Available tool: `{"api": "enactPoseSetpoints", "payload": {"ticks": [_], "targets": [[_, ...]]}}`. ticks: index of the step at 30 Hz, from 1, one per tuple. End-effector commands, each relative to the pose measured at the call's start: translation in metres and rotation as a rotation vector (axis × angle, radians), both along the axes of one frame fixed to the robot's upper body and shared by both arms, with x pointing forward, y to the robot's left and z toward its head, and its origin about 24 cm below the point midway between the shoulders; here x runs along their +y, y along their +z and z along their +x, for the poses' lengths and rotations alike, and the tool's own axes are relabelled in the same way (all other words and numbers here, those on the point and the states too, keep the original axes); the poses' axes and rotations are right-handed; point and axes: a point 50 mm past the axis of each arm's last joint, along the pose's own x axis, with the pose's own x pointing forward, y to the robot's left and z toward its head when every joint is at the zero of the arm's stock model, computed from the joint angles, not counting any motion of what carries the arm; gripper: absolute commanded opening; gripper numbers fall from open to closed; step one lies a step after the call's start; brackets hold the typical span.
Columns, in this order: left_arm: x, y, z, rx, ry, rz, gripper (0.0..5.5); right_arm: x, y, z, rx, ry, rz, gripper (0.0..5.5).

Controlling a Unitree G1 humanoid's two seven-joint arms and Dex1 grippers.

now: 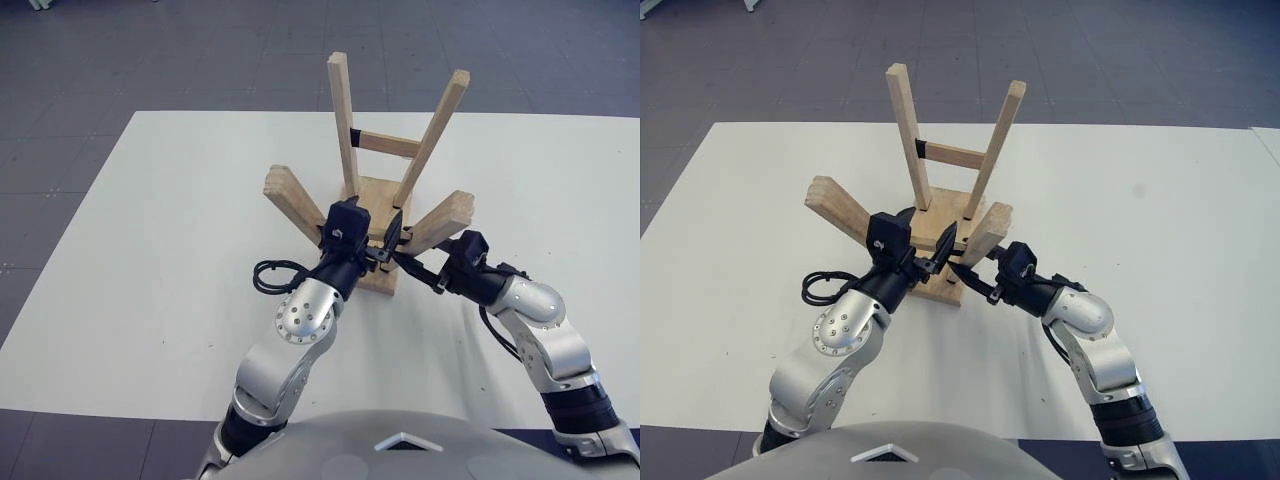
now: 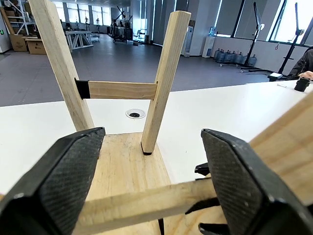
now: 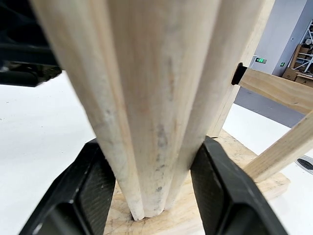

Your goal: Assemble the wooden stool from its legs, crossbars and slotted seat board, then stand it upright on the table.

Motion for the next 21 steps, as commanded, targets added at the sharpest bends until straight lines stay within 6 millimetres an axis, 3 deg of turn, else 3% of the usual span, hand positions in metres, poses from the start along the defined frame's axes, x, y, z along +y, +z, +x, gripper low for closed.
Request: {"api": "enactPoseSetpoints", "payload": {"ticks": [1, 6, 10, 16, 21], "targets": [[0.001, -0.022, -0.008, 0.171, -0.001, 0.018, 3.65, -0.008, -0.039, -0.005, 0.205, 0.03, -0.221, 2.15], [0.002, -0.017, -0.01, 0.172, 0.014, -0.028, 3.65, -0.02, -0.045, 0.003, 0.275, 0.077, -0.336, 2.15], [0.014, 0.03, -0.013, -0.029, -0.037, -0.137, 3.65, -0.036, -0.033, 0.013, 0.287, 0.11, -0.356, 2.15], [0.076, 0.112, 0.005, -0.396, 0.149, -0.3, 3.65, -0.041, -0.018, 0.026, 0.24, 0.086, -0.347, 2.15], [0.137, 0.153, 0.011, -0.536, 0.29, -0.399, 3.65, -0.04, -0.011, 0.028, 0.212, 0.085, -0.339, 2.15]]}}
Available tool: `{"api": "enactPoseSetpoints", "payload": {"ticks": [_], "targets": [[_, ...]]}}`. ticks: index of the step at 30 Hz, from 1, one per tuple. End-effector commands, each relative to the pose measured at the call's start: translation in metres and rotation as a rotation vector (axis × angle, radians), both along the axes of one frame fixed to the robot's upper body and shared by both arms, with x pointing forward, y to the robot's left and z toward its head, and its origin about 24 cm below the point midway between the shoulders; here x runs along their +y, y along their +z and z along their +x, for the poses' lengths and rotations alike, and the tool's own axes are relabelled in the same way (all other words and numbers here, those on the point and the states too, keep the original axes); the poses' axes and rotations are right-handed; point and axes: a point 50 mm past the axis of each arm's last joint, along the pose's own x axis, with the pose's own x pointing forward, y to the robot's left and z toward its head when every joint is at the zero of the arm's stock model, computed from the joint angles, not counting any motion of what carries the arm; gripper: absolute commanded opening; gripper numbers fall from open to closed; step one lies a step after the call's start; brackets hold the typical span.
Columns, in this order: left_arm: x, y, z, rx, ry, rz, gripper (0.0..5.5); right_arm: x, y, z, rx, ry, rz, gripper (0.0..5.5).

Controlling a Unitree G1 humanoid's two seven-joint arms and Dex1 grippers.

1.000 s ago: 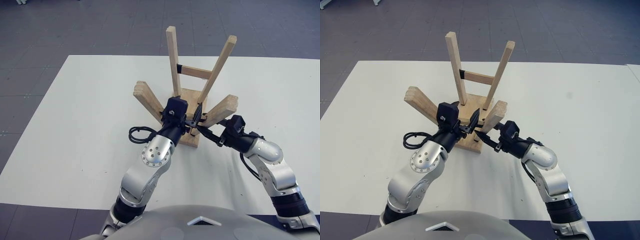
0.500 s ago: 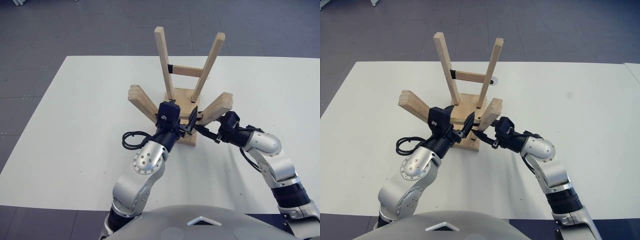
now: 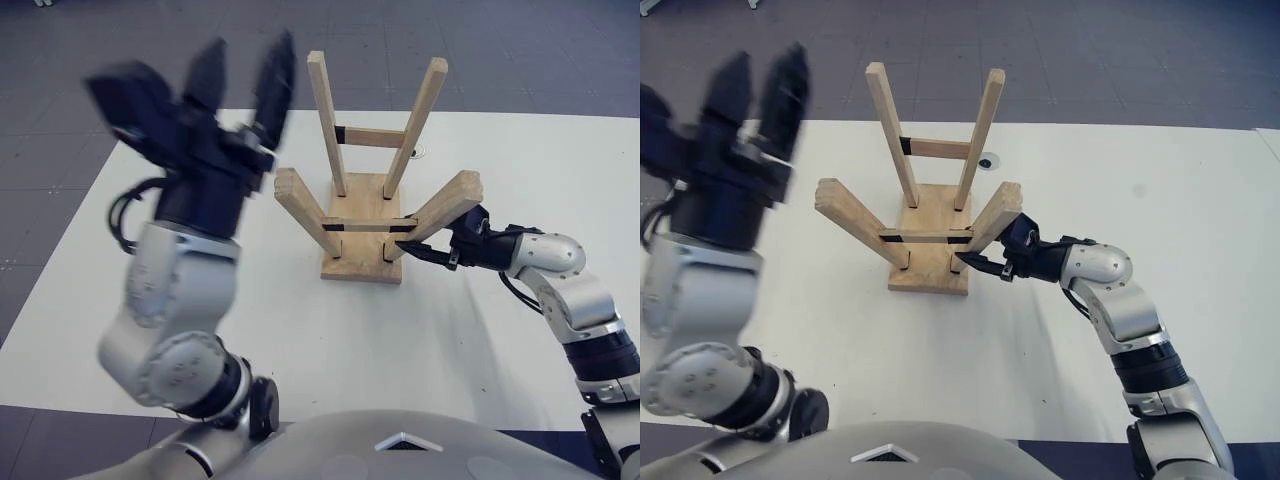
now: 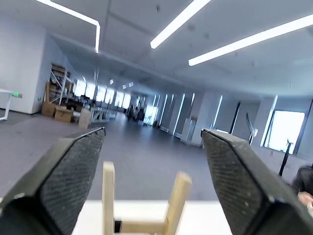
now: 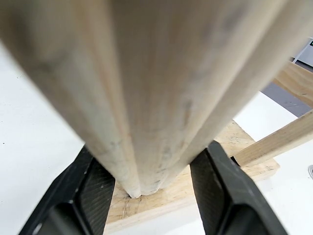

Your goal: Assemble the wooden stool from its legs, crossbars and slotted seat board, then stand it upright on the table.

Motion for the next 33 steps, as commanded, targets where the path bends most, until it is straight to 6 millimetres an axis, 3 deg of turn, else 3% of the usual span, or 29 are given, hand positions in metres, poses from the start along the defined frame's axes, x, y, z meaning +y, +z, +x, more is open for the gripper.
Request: {"api": "enactPoseSetpoints", "payload": {"ticks": [1, 5, 6, 8, 11, 15, 20, 25, 33], "targets": [[0.045, 0.022, 0.0, -0.034, 0.12, -0.043, 3.65, -0.022, -0.027, -0.01, 0.134, -0.073, -0.173, 2.15], [0.086, 0.016, 0.006, 0.08, 0.225, -0.064, 3.65, -0.022, -0.026, -0.014, 0.135, -0.058, -0.172, 2.15], [0.094, 0.005, 0.012, 0.156, 0.263, -0.049, 3.65, -0.023, -0.026, -0.015, 0.136, -0.052, -0.174, 2.15], [0.101, -0.04, 0.031, 0.377, 0.308, 0.03, 3.65, -0.022, -0.026, -0.018, 0.134, -0.025, -0.186, 2.15], [0.091, -0.104, 0.039, 0.627, 0.291, 0.173, 3.65, -0.022, -0.023, -0.019, 0.131, 0.019, -0.195, 2.15], [0.07, -0.144, 0.035, 0.729, 0.202, 0.284, 3.65, -0.025, -0.011, -0.017, 0.113, 0.024, -0.175, 2.15], [0.06, -0.159, 0.031, 0.759, 0.153, 0.297, 3.65, -0.029, -0.003, -0.038, 0.115, 0.114, -0.147, 2.15], [0.058, -0.166, 0.026, 0.78, 0.132, 0.314, 3.65, -0.033, -0.005, -0.047, 0.14, 0.136, -0.139, 2.15], [0.048, -0.175, 0.02, 0.806, 0.09, 0.316, 3.67, -0.037, 0.004, -0.033, 0.107, 0.095, -0.135, 3.61]]}}
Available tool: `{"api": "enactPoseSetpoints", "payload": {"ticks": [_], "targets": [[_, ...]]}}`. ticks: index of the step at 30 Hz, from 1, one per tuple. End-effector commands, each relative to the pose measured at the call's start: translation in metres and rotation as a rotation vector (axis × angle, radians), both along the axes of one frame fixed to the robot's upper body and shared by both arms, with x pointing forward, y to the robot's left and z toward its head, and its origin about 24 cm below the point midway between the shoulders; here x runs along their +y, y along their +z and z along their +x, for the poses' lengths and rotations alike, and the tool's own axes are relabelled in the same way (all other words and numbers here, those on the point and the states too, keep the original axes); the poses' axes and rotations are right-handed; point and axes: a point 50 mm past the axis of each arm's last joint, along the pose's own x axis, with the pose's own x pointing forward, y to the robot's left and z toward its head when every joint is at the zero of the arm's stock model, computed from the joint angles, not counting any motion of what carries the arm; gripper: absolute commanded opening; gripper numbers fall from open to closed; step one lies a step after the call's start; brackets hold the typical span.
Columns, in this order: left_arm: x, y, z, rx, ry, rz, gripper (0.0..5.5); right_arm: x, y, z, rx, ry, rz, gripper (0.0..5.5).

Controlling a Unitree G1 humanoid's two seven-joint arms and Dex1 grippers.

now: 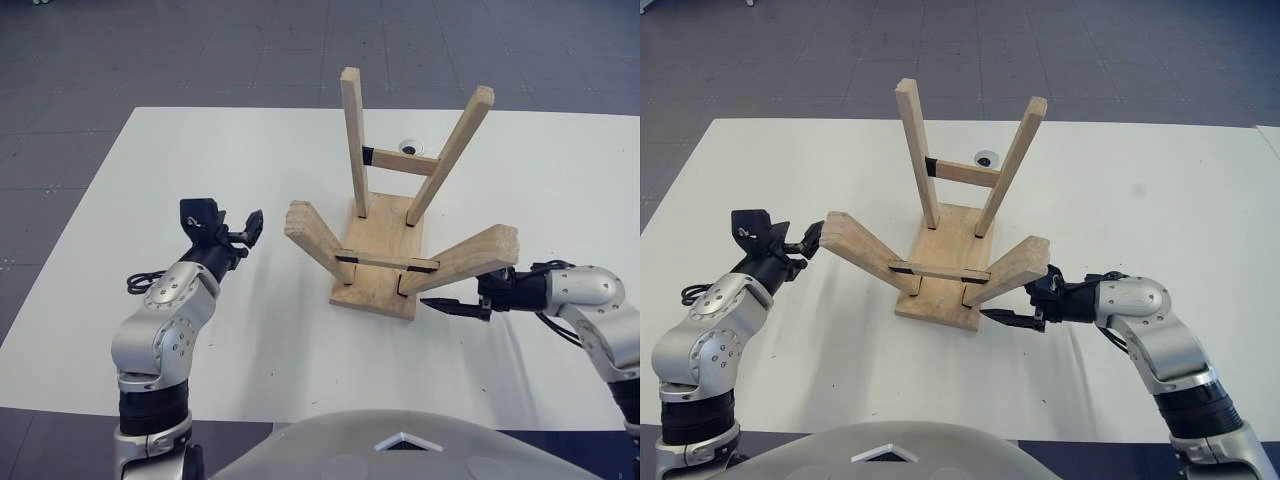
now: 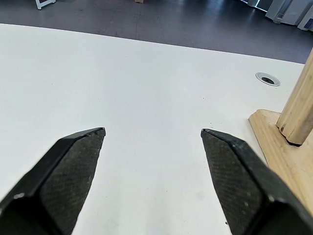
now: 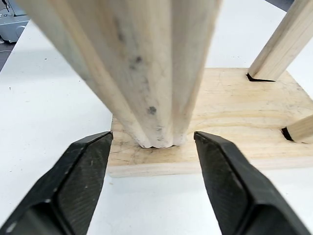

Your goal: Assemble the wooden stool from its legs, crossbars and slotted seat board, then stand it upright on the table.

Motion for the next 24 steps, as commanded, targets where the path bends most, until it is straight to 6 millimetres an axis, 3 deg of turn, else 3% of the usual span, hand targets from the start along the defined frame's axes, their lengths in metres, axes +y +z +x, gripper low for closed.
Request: {"api": "enactPoseSetpoints", "payload": {"ticks": [1, 4, 8, 10, 14, 16, 19, 22, 24], "targets": [[-0.007, -0.006, -0.005, 0.023, -0.022, -0.009, 3.67, -0.006, 0.013, 0.012, -0.055, -0.032, -0.015, 3.8], [-0.011, -0.007, -0.008, 0.028, -0.03, -0.019, 3.67, -0.015, 0.016, 0.017, -0.085, -0.08, -0.05, 4.44], [-0.021, -0.008, -0.017, 0.034, -0.044, -0.005, 3.67, -0.034, 0.012, 0.018, -0.157, -0.293, -0.1, 5.1], [-0.026, -0.007, -0.022, 0.032, -0.053, 0.008, 3.67, -0.043, 0.002, 0.005, -0.157, -0.38, -0.161, 5.46], [-0.031, -0.006, -0.031, 0.035, -0.036, 0.013, 3.67, -0.054, -0.013, -0.027, -0.135, -0.505, -0.27, 5.48], [-0.034, -0.007, -0.034, 0.044, -0.023, 0.005, 3.67, -0.055, -0.011, -0.035, -0.123, -0.676, -0.213, 5.48], [-0.038, -0.006, -0.038, 0.043, -0.029, -0.015, 3.67, -0.032, -0.017, -0.047, -0.039, -0.997, 0.016, 5.48], [-0.047, 0.001, -0.041, -0.015, -0.086, 0.001, 3.67, 0.018, -0.02, -0.062, -0.06, -1.101, 0.114, 5.48], [-0.055, 0.002, -0.044, -0.034, -0.126, -0.007, 3.67, 0.033, -0.02, -0.062, -0.086, -1.194, 0.19, 5.48]]}}
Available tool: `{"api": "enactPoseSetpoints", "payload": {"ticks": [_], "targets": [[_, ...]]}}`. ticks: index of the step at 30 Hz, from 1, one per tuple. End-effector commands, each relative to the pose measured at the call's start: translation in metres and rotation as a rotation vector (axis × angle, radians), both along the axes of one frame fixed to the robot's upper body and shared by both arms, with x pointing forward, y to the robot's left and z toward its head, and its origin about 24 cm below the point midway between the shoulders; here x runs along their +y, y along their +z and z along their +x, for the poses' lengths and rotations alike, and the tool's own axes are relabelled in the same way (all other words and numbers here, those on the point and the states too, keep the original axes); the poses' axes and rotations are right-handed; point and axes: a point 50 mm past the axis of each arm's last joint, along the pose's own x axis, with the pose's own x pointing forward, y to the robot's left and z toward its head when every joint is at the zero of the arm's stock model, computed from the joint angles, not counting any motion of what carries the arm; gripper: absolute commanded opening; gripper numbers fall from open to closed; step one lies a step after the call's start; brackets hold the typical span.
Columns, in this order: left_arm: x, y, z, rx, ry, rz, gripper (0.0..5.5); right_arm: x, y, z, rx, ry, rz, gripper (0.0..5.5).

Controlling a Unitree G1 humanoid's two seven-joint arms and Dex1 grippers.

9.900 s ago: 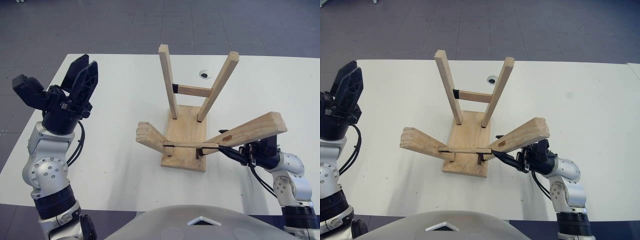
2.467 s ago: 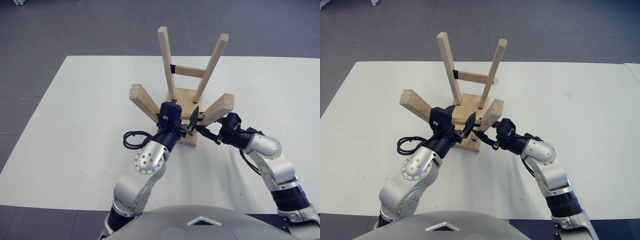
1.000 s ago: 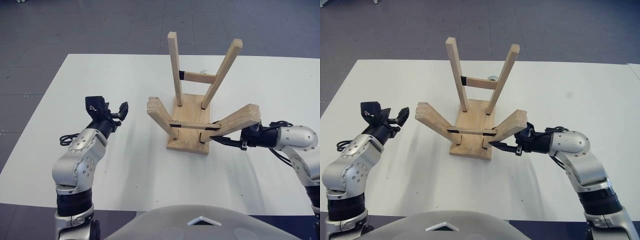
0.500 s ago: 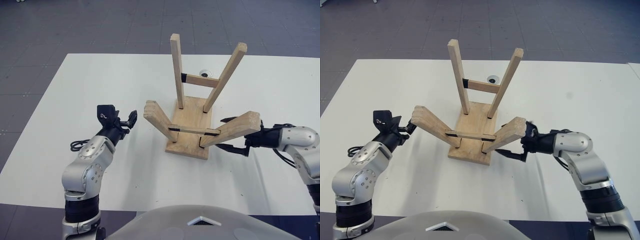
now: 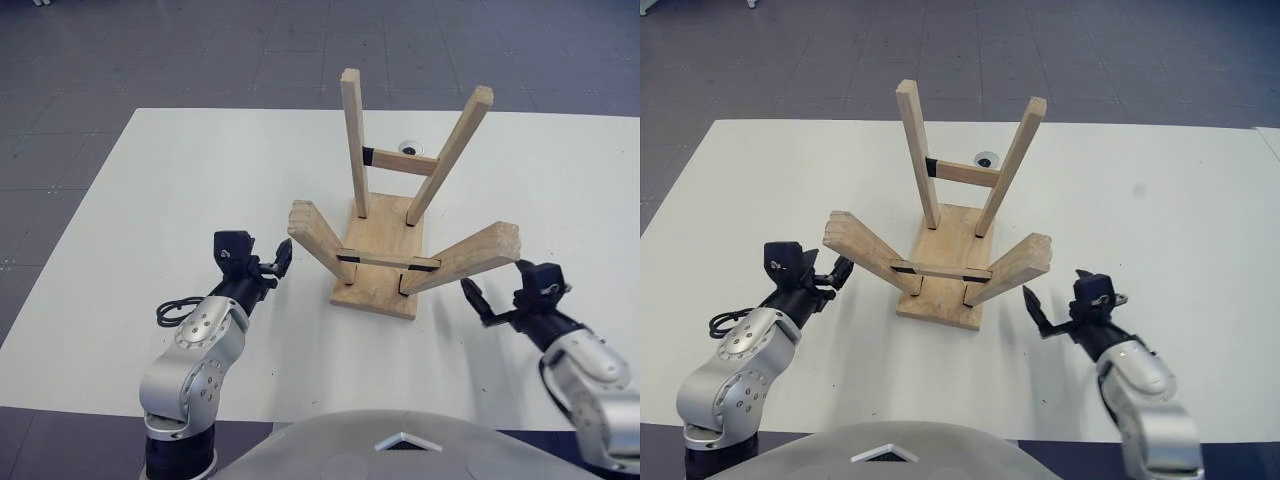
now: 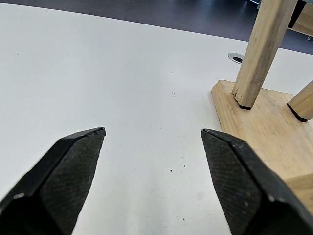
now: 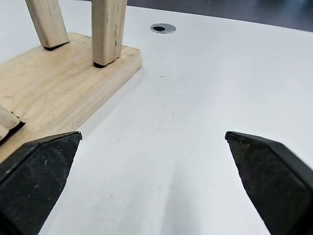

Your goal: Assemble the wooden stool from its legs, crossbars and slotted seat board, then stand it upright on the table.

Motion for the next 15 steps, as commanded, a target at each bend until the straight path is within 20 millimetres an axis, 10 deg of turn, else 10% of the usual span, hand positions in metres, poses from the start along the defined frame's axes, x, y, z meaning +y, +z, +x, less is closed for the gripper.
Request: {"api": "enactPoseSetpoints", "payload": {"ticks": [1, 15], "targets": [[-0.013, 0.005, -0.004, -0.049, -0.072, 0.007, 3.67, 0.024, 0.004, -0.001, -0.098, -0.162, 0.07, 5.48], [-0.041, 0.014, -0.018, -0.1, -0.179, -0.101, 3.67, 0.043, 0.035, 0.036, -0.393, -0.253, 0.042, 5.48]]}}
